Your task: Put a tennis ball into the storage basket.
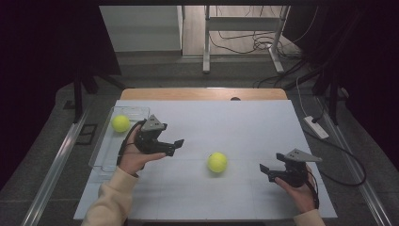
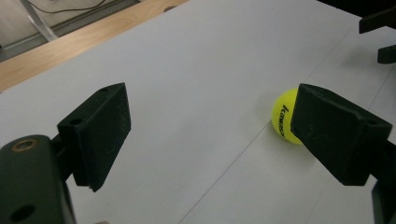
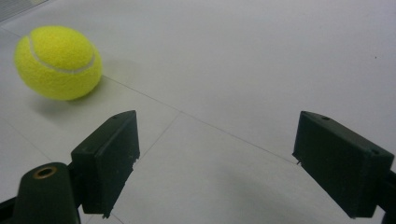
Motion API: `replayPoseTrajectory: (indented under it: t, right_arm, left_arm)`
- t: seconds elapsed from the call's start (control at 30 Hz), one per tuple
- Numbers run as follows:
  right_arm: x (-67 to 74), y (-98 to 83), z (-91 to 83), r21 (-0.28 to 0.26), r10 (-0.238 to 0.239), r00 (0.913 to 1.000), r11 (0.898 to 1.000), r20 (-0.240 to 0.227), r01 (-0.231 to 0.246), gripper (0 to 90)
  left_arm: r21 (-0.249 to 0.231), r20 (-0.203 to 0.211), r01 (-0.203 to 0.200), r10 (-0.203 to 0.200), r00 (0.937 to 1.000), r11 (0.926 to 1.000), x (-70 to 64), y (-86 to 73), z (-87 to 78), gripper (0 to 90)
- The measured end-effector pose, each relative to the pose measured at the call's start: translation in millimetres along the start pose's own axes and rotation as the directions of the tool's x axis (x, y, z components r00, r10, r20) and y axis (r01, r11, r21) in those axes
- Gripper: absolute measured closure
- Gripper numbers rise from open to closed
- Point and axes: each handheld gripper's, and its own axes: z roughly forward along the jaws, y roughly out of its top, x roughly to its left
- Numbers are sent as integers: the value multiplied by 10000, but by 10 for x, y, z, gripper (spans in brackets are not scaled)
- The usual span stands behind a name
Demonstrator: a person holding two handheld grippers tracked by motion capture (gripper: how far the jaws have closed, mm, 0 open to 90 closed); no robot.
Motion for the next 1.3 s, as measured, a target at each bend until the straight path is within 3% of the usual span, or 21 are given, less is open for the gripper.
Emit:
replayPoseTrajectory:
  t: [1.3]
  right_arm:
    - [11,-20,1,139,-89,9999,9999,61,88,145]
  left_arm:
    - [597,853,-855,802,9931,9945,-302,151,391,117]
